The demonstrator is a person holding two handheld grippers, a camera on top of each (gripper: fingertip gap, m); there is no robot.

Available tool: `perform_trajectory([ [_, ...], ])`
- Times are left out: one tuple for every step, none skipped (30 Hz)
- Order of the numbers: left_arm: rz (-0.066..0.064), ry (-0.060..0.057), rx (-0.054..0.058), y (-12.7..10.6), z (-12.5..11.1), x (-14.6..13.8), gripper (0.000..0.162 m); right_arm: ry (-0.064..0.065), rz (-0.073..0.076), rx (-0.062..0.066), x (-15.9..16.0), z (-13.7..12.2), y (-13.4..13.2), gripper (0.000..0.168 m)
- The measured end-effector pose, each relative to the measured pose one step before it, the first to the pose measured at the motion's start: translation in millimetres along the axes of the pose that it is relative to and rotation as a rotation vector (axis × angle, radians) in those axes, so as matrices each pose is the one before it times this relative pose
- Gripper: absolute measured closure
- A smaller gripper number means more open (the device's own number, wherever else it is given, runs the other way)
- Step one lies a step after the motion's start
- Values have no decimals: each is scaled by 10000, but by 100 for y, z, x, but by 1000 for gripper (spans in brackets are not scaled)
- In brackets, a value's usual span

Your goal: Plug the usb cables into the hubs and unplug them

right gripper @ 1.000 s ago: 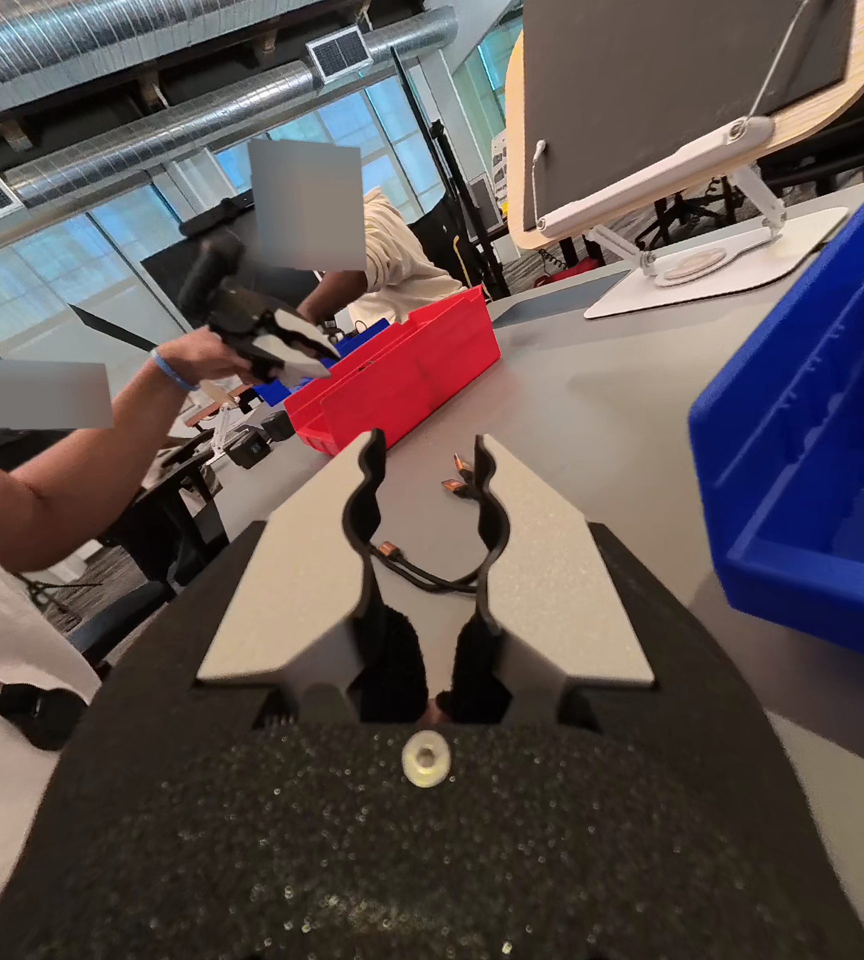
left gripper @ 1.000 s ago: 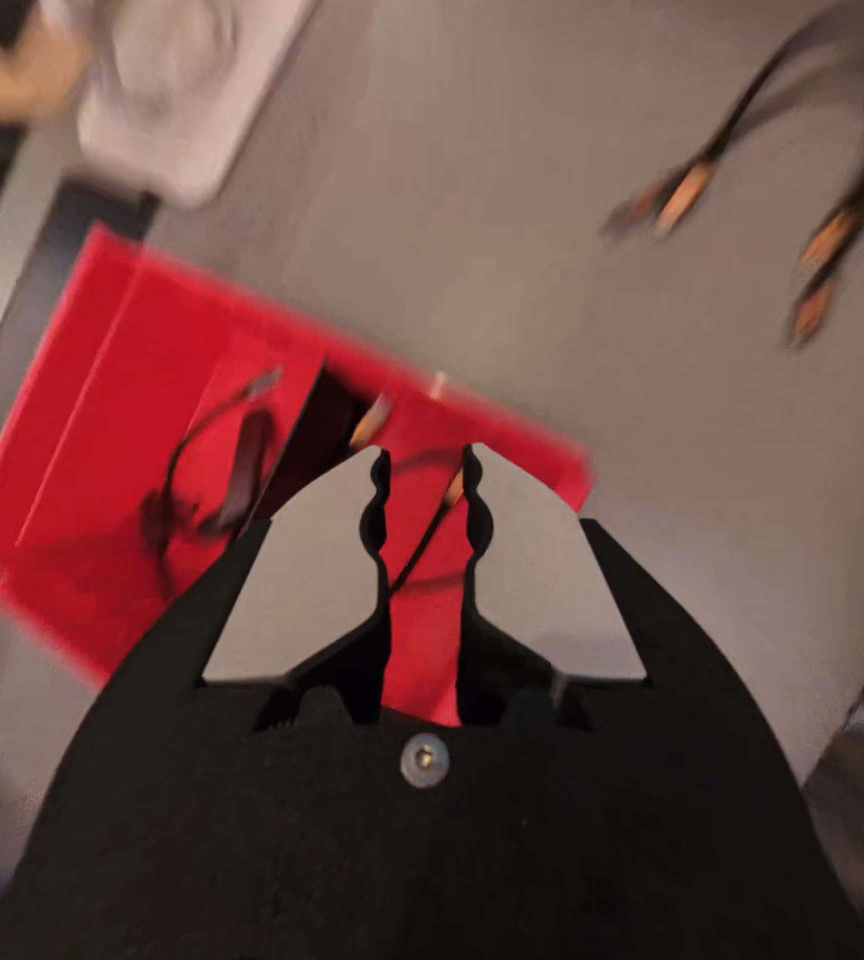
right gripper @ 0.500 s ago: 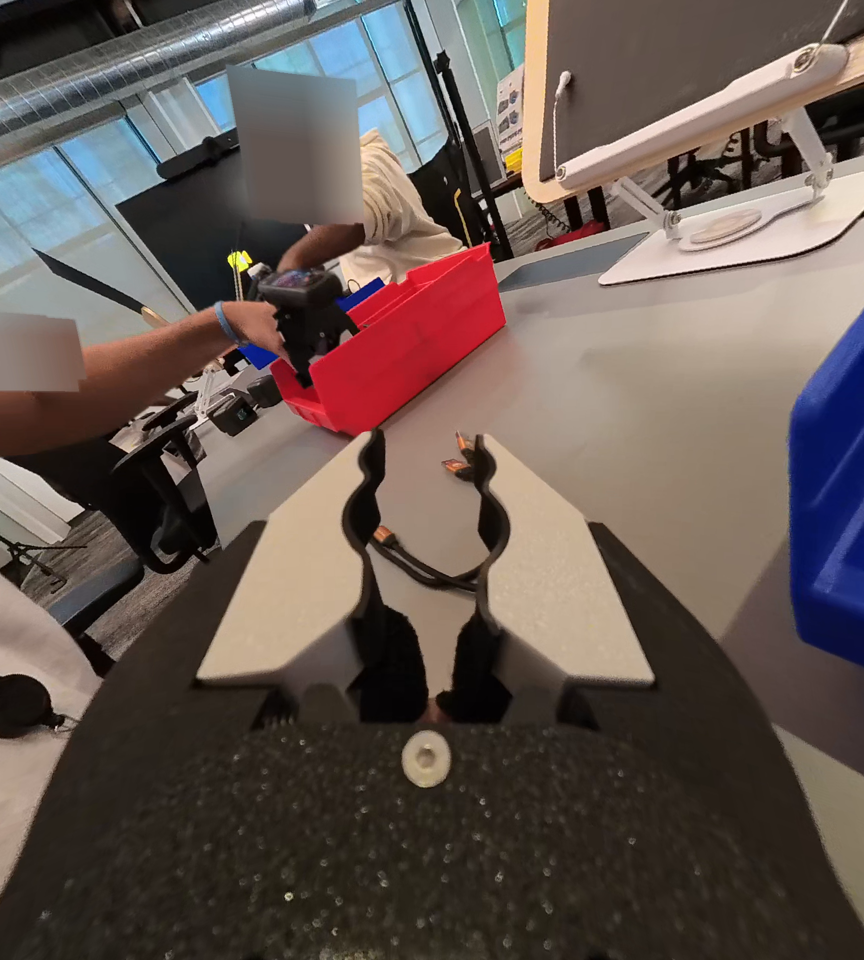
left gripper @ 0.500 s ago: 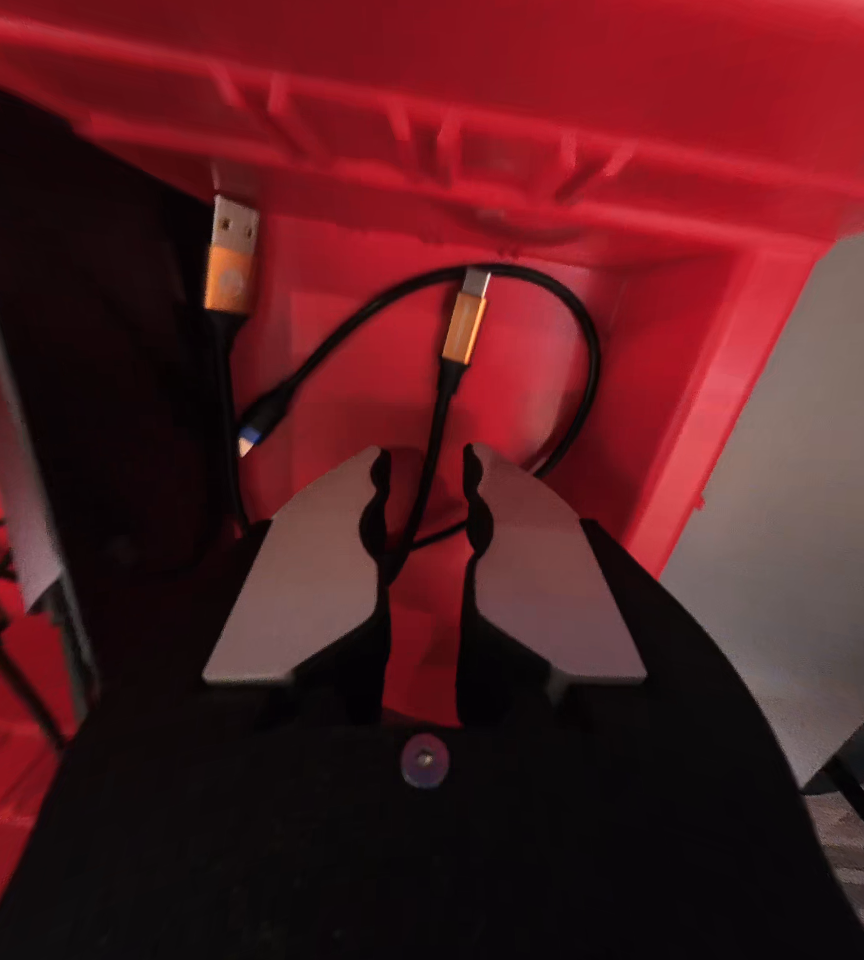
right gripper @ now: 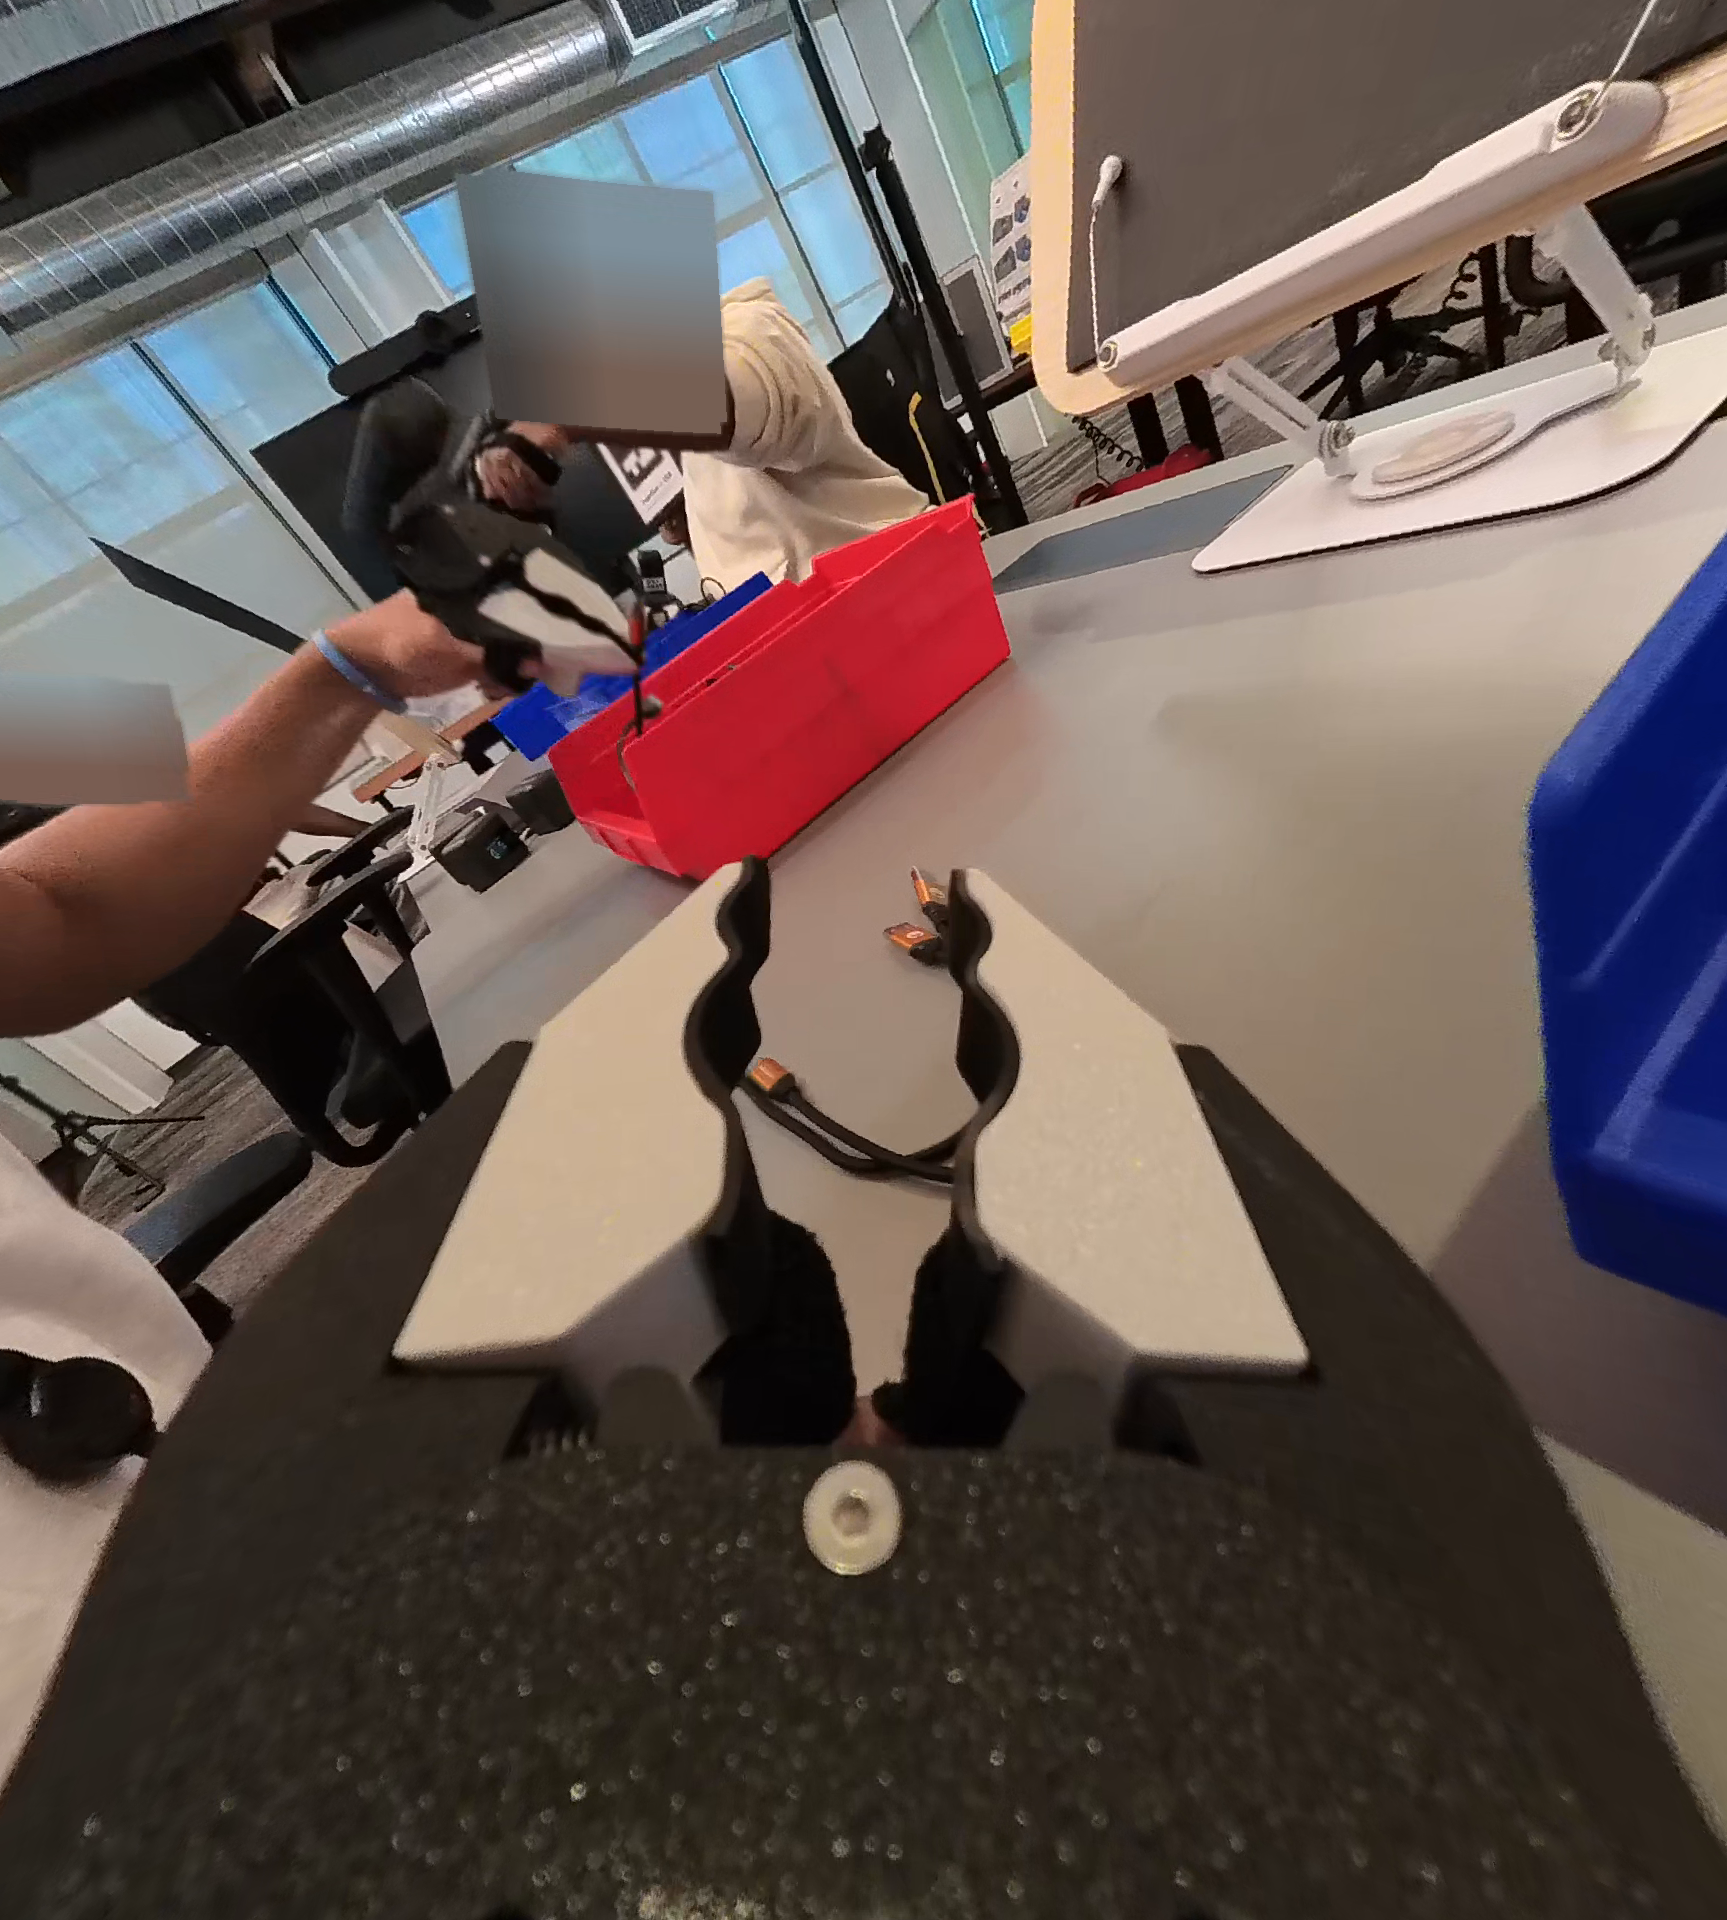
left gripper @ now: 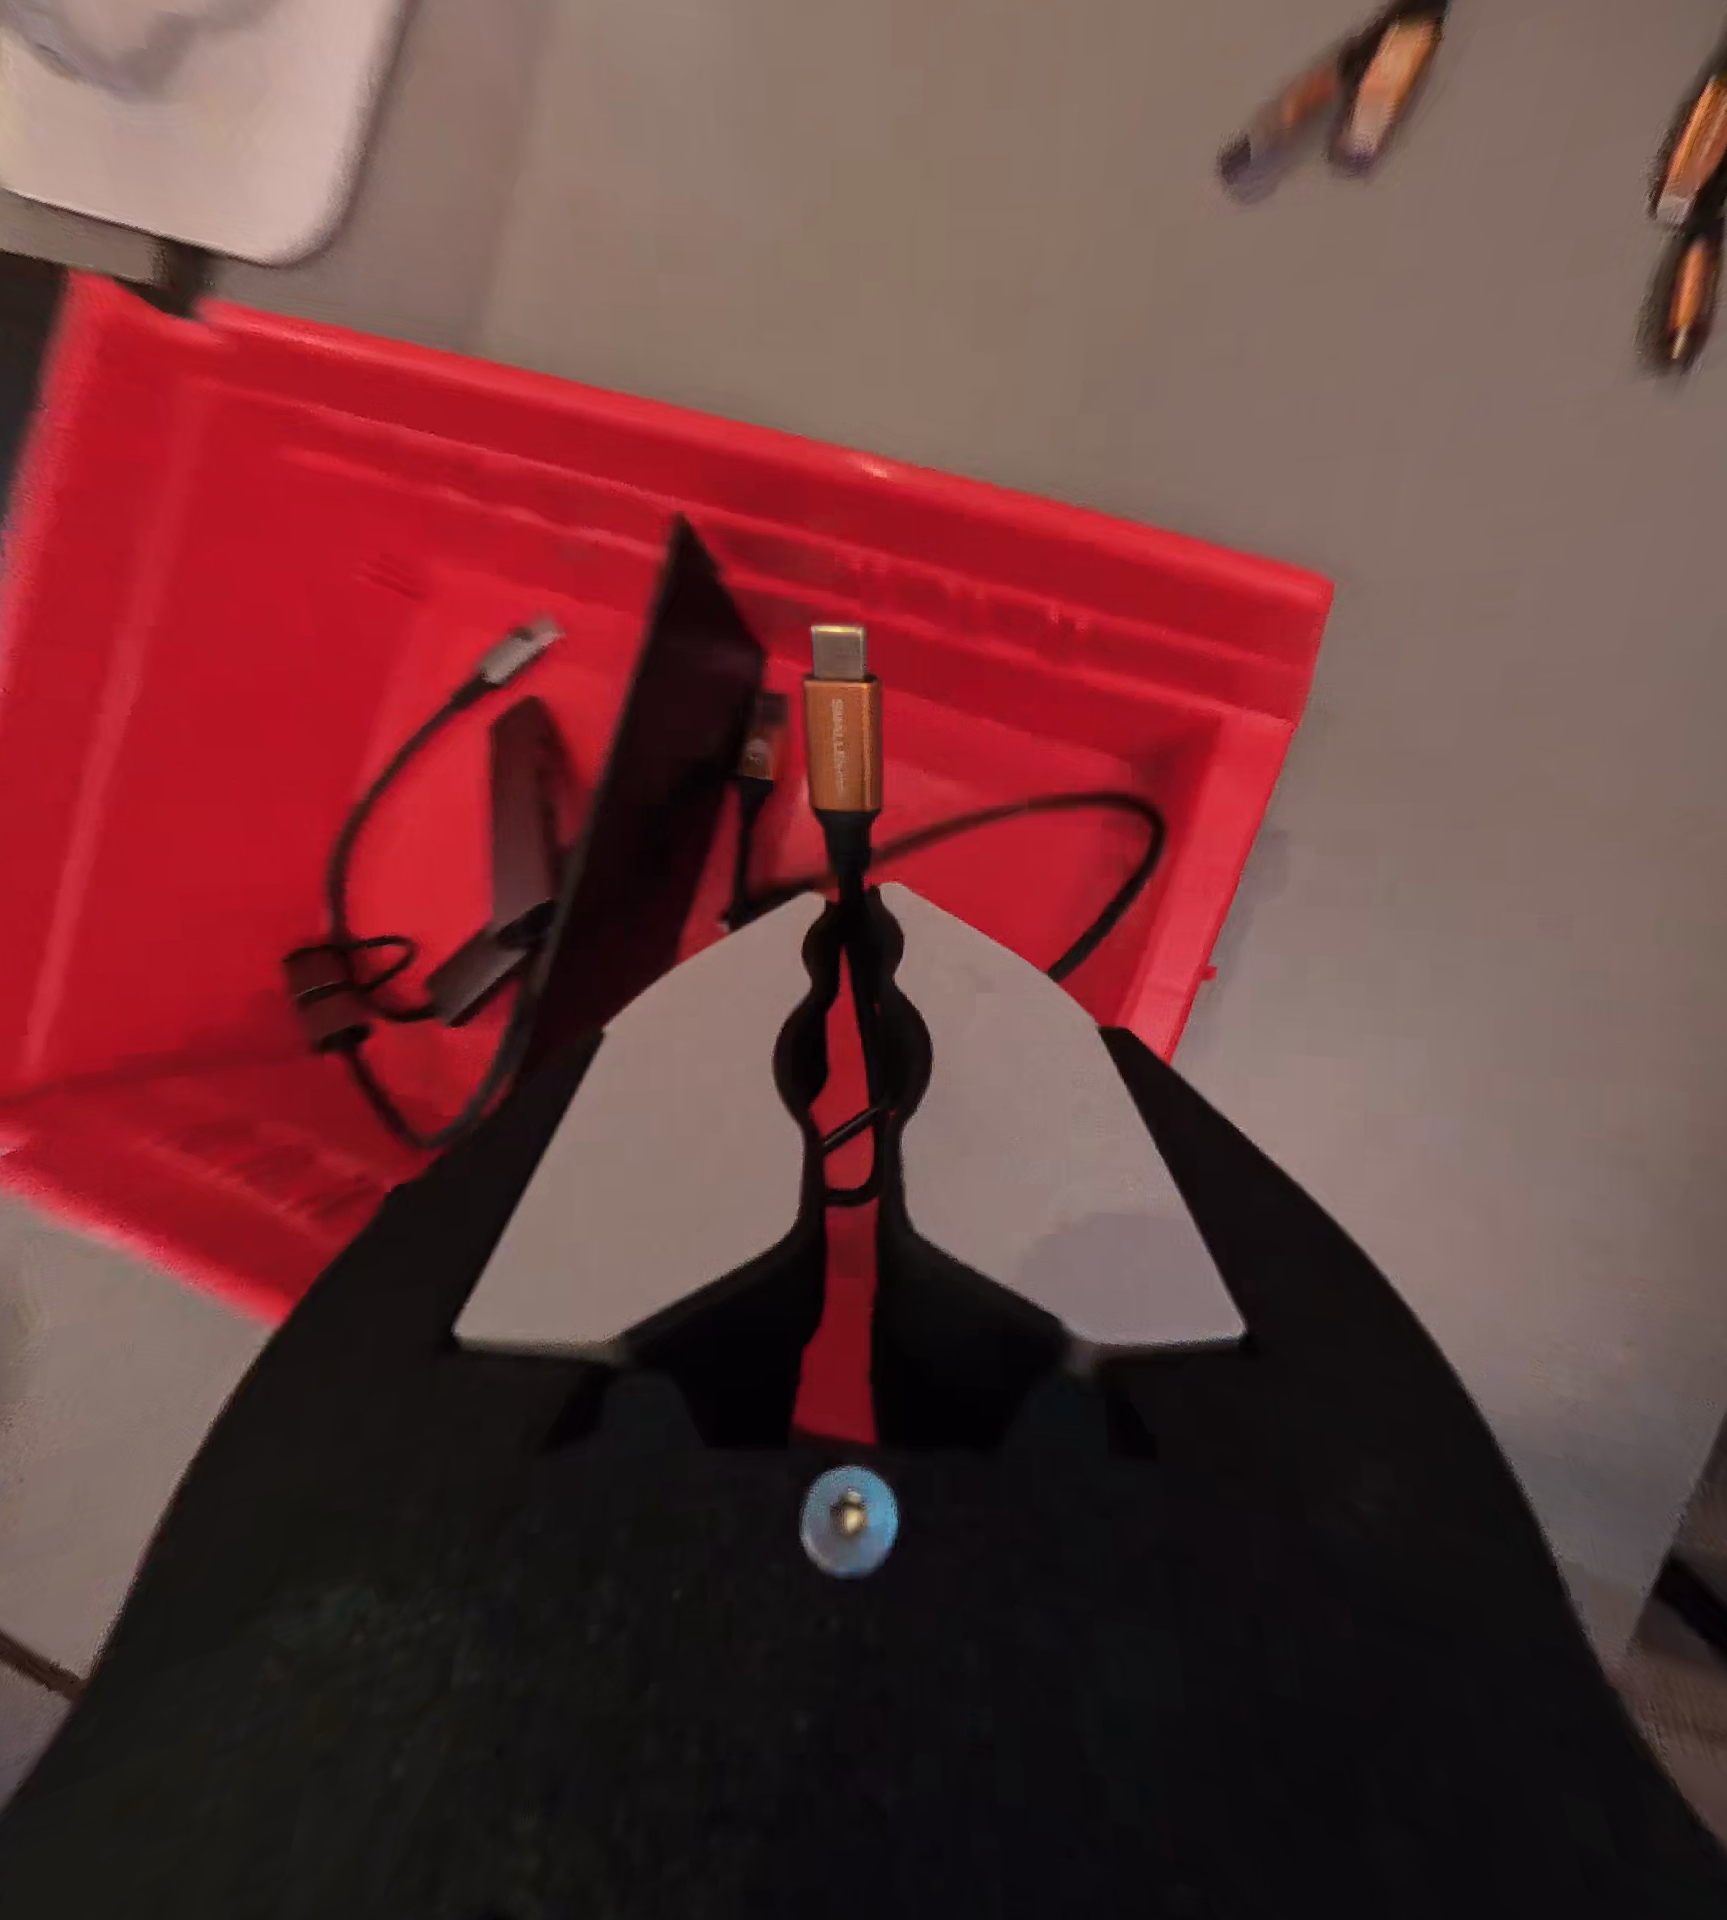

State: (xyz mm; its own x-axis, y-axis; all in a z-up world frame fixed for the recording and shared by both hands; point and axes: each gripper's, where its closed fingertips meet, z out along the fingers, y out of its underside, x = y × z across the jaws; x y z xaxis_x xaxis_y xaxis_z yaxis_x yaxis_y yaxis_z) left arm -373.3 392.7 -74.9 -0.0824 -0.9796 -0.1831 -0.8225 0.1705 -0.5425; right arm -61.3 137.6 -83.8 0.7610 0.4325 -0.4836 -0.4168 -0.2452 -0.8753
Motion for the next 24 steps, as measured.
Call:
perform_trajectory([
  [-169,-226,306,-208,-1302,-636,159,-49,-5,-2,-111,35,-29,136],
  [-98,-288,128,26,-1101,-730,159,-46,-6,-5,-108,39,-12,136],
  [-10,-314,-68,297,-878,-759,159,-43,-4,-7,-115,20,-4,136],
  [44,-295,-159,385,-657,-692,159,-44,-3,-12,-118,22,15,136],
  [12,-195,-55,170,-487,-479,159,-36,-11,-11,-118,-17,11,136],
  [-34,-93,117,-172,-409,-260,159,-16,-18,-6,-98,-38,11,136],
  [-14,-218,191,-401,-330,-371,159,-2,-23,7,-80,-60,-4,136],
  [-3,-338,152,-430,-203,-494,159,9,-18,22,-66,-90,-39,136],
  [-24,-266,147,-448,-50,-354,159,11,-7,26,-30,-86,-44,136],
  [-30,-234,259,-588,36,-245,159,2,-1,30,-44,-111,-63,136],
  [-43,-241,305,-617,84,-250,159,9,-4,37,-22,-116,-89,136],
  [-64,-319,189,-450,159,-397,159,23,-7,43,3,-135,-89,136],
  [-97,-401,132,-405,174,-539,159,23,6,46,16,-129,-83,136],
  [-181,-302,268,-645,133,-391,159,12,30,44,34,-120,-73,136],
  [-271,-174,481,-1077,-12,-120,159,0,43,47,12,-109,-81,136],
  [-283,-27,603,-1470,-170,204,159,0,41,50,23,-112,-90,136],
  [-212,70,587,-1707,-275,522,159,3,32,50,12,-93,-102,136],
  [-100,97,542,-1914,-363,778,159,9,26,46,42,-91,-96,136],
  [5,105,558,-2164,-416,1004,159,7,23,37,31,-79,-77,136],
  [48,82,562,-2324,-430,1148,159,6,20,34,35,-72,-75,136],
  [91,-11,538,-2376,-382,1149,159,-2,15,29,17,-48,-72,136],
  [138,55,491,-2272,-270,1342,159,-10,9,21,-6,-35,-63,136],
  [119,165,397,-1965,-59,1539,159,-13,3,13,-12,-13,-47,136],
  [70,106,297,-1520,231,1498,159,-26,1,-5,-35,1,-16,136],
])
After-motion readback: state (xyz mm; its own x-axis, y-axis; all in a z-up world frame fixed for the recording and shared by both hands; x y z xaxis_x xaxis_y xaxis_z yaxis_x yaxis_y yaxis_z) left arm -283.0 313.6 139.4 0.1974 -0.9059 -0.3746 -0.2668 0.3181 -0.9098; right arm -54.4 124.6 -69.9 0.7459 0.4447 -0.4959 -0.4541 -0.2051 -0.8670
